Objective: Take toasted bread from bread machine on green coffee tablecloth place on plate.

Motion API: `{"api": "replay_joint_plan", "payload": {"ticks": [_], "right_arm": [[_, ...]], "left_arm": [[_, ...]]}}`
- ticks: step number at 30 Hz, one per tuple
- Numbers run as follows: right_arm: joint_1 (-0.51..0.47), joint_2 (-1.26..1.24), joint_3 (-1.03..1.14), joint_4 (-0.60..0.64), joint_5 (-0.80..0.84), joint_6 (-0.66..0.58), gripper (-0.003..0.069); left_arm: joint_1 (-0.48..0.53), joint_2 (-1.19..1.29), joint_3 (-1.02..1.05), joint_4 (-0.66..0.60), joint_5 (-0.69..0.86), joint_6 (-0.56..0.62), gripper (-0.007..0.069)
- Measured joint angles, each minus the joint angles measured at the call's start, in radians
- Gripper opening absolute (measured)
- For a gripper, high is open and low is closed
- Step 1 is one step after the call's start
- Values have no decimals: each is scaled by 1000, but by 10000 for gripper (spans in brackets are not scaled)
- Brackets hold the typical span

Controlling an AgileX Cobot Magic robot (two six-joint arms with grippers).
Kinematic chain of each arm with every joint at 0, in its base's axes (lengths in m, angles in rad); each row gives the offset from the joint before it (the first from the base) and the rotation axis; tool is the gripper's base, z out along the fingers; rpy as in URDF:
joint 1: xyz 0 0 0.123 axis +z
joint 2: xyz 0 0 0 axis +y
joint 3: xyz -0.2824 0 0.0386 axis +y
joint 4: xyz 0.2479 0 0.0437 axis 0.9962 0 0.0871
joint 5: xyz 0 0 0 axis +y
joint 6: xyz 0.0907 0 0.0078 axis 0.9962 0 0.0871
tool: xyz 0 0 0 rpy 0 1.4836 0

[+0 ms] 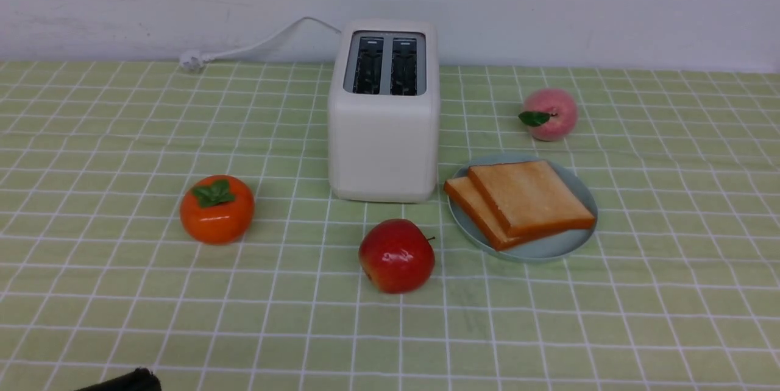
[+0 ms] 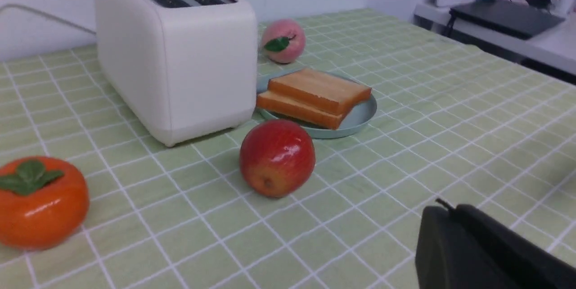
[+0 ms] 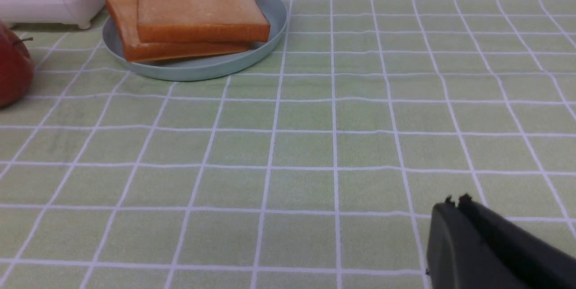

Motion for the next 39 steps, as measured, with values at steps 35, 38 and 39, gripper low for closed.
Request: {"api": "replay_joint_plan", "payload": {"ticks": [35,38,39], "right_arm": [[0,0,-1,0,4,4,16],[0,0,-1,0,4,4,19],[0,0,-1,0,4,4,22]], "left_arm": [[778,-241,226,-339,247,89,-13],[778,-241,226,-339,247,89,-13],[778,-241,226,-339,247,89,-13]]}}
